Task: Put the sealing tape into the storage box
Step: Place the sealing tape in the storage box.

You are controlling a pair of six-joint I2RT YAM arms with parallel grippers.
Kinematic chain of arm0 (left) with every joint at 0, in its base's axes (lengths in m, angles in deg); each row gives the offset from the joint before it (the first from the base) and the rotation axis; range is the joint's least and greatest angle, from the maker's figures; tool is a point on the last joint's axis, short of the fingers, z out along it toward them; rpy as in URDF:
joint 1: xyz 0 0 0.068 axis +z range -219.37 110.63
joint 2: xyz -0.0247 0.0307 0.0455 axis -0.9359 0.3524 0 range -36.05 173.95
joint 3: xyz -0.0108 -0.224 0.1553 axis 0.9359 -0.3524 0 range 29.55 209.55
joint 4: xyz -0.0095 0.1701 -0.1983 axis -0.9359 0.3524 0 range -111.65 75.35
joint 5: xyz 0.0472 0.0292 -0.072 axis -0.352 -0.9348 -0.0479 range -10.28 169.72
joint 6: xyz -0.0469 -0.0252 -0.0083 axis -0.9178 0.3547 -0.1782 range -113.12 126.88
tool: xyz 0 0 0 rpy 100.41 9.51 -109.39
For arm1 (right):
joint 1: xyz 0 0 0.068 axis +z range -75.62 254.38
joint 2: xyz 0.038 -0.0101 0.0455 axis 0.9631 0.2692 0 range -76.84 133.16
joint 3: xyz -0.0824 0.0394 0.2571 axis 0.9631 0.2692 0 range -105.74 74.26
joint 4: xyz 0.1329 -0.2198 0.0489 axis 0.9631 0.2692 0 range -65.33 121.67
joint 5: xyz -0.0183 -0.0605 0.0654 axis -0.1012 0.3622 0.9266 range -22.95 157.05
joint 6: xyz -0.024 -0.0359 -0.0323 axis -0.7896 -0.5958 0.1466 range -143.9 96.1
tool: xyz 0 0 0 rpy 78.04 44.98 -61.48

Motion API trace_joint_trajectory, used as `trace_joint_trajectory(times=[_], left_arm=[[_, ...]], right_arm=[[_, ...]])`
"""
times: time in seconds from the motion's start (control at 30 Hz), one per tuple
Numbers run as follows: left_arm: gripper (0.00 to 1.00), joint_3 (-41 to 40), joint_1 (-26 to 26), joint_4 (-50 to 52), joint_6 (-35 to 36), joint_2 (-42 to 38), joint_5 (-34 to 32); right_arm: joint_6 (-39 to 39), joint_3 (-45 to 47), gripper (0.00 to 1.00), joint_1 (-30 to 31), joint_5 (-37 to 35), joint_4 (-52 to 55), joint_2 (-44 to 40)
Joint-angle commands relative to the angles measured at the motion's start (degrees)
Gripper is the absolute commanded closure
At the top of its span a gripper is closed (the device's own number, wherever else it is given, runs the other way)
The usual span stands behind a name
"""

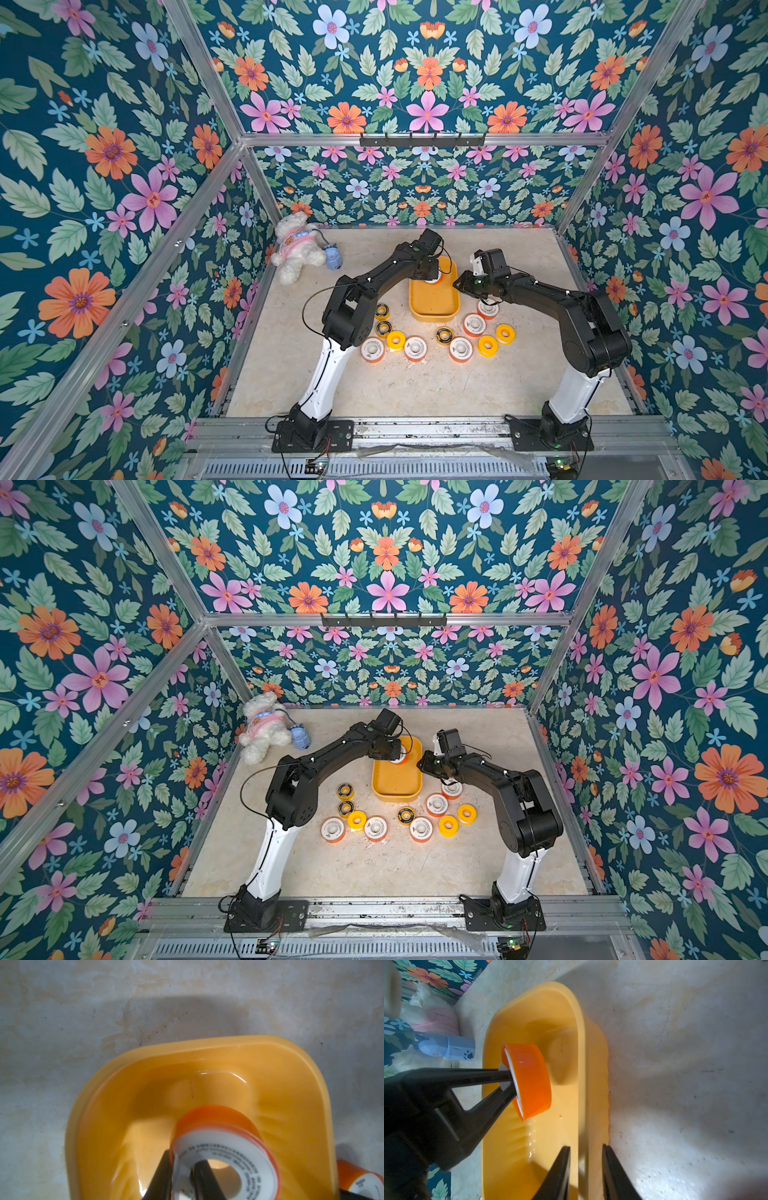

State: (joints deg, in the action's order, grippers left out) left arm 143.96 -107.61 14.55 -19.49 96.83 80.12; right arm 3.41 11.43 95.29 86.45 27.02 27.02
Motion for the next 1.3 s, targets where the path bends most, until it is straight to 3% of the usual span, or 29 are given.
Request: trace_joint_trajectory(times=[0.0,0.67,1.0,1.27], left_arm=[[0.77,1.7,0.0,0.1,0.9,1.1,0.6],[0.72,7.3,1.2,-2.2,-0.9,7.0,3.2],[0.59,7.3,1.9,-4.8,-2.9,8.0,7.1],[0.62,7.3,2.0,-6.7,-4.0,8.1,8.2]], right_arm=[[0.1,-0.4,0.68,0.1,0.3,0.5,0.1],[0.1,-0.7,0.69,0.5,0.6,1.0,0.6],[0.0,-0.7,0.69,0.4,0.2,1.3,0.5],[-0.2,-0.7,0.69,0.4,0.0,1.4,0.4]])
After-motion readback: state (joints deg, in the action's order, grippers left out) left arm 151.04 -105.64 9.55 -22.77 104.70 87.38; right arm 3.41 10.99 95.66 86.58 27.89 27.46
